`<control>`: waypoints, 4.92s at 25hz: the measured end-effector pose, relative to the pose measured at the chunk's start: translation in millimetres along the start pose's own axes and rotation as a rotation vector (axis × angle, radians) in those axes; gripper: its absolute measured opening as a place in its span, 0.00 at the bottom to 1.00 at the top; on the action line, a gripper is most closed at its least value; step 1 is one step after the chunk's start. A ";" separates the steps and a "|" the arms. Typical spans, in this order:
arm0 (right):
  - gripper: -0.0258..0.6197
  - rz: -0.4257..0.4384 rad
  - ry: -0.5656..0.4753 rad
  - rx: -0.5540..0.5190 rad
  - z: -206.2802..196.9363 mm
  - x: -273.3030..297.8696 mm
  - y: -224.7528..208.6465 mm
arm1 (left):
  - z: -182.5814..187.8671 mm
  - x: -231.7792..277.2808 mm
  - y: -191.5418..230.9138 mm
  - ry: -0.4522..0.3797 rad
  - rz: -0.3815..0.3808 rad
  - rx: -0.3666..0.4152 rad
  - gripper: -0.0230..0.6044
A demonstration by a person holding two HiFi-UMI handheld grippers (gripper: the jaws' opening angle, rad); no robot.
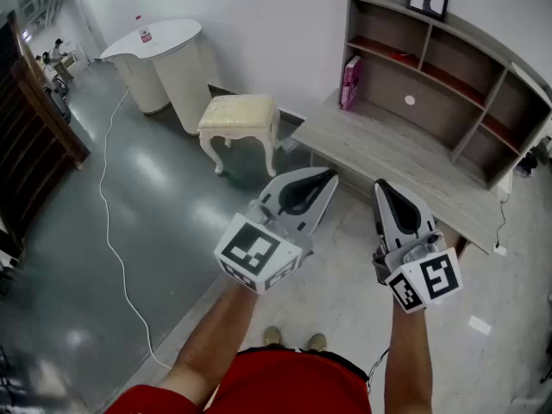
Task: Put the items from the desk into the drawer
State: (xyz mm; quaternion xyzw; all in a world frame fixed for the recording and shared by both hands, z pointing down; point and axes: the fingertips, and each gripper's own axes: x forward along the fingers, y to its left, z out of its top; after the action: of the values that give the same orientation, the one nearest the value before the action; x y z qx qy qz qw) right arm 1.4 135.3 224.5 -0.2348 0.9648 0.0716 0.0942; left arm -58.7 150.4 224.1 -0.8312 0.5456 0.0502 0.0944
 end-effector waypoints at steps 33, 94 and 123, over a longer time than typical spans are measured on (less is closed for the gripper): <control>0.04 -0.148 0.067 -0.038 -54.2 56.7 -129.8 | -34.0 122.3 58.6 -0.007 -0.004 0.041 0.05; 0.36 -1.015 0.547 0.071 -225.3 353.2 -581.2 | -172.1 494.7 365.5 -0.029 -0.375 -0.094 0.05; 0.13 -0.868 0.319 0.082 -187.0 340.4 -535.0 | -174.8 485.3 355.1 -0.035 -0.428 -0.112 0.05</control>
State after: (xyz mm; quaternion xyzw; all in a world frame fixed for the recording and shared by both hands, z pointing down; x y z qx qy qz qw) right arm -73.5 -519.0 282.6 -0.6212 0.7817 -0.0498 -0.0247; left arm -193.6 -459.5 268.1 -0.9310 0.3513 0.0737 0.0659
